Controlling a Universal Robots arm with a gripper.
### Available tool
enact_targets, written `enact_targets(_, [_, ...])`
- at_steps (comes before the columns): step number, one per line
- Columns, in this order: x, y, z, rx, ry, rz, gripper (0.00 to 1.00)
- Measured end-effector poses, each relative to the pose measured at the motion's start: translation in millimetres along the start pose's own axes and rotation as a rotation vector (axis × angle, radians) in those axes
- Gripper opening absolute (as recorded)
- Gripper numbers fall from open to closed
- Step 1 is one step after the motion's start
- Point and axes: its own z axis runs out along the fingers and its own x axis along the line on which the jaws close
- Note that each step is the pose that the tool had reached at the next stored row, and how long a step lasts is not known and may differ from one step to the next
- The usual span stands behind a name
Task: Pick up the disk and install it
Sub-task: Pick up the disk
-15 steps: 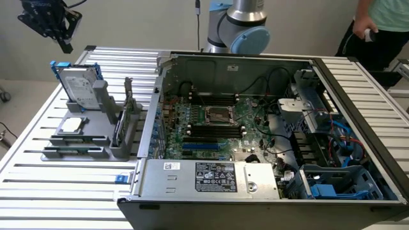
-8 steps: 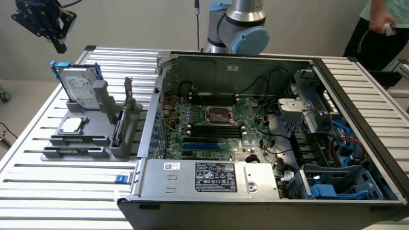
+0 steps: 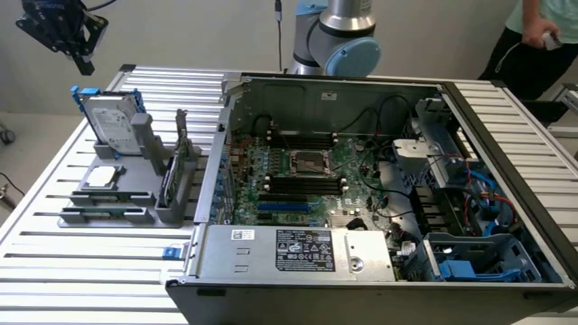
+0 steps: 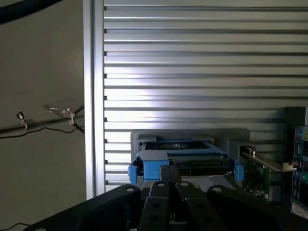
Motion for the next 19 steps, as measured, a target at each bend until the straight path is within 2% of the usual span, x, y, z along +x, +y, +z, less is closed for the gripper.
enact_targets(6, [0.1,0.0,0.0,-0.0004,-0.0001,0.000,0.11])
enact_targets(8, [2.7,0.1,0.1,-0.0045,0.0001,-0.007,0.11])
enact_targets(19, [2.8,0.0,0.1,-0.0050,0.0047,-0.202,0.11])
